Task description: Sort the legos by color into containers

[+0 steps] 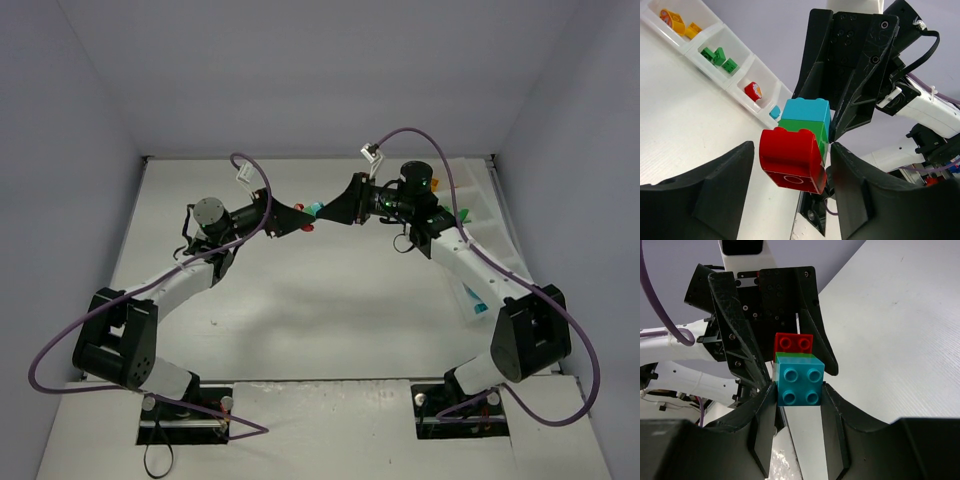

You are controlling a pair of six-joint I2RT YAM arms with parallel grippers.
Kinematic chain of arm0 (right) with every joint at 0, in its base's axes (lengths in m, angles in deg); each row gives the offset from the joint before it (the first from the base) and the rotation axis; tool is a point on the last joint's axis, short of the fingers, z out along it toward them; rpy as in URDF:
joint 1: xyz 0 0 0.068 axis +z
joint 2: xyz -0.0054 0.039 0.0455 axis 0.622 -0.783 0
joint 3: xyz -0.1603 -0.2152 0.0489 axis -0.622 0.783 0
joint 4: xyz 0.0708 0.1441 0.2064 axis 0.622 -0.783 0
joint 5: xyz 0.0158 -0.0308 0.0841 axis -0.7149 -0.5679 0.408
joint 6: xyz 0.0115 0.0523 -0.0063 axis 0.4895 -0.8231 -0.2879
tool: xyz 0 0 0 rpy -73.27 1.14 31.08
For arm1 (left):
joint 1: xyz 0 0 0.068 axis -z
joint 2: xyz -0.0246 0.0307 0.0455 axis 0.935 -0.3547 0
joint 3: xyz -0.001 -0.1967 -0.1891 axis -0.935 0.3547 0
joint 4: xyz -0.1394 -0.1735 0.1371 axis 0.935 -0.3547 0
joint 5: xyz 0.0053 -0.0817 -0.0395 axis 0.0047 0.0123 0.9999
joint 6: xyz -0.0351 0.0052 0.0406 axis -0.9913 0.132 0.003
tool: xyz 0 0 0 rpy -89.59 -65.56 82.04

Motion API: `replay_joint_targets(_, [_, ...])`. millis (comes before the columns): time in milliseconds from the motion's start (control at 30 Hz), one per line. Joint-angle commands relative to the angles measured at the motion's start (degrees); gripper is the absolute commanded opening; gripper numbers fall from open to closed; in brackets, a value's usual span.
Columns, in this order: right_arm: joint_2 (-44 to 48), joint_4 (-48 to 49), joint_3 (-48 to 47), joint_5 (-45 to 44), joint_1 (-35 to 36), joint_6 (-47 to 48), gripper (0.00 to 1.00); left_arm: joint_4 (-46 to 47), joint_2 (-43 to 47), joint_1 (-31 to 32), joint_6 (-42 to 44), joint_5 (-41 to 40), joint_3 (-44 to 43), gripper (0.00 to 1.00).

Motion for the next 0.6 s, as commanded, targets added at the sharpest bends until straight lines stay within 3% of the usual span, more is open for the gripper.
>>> replay_joint_targets(0, [2.9,4.0,-0.7,0.1,-0.4,0.7,0.00,2.4,2.9,0.4,1.1,0.4,-2.1,0.54])
replay_joint_targets(100, [2.9,4.0,-0.5,0.1,-0.3,0.7,0.00,2.6,2.9,0.4,1.1,0.3,-2.0,0.48])
replay_joint_targets(233, [2.8,3.8,-0.2,0.4,-0.3,1.0,0.00,5.9,2.2,0.4,-1.0,0.2,-1.8,0.29])
replay_joint_targets(267, [2.9,3.7,-0.1,0.4,-0.4,1.5,0.00,7.9,1.6,0.4,-1.6,0.6,-1.8,0.18])
replay_joint_targets(367, [3.5,3.6,1.3,0.3,-0.9,2.5,0.00,10.8,0.9,0.3,-3.6,1.1,-1.7,0.01])
replay_joint_targets(567, [6.1,3.6,5.5,0.0,-2.6,9.1,0.00,12.7,0.5,0.3,-5.1,2.7,-0.8,0.00])
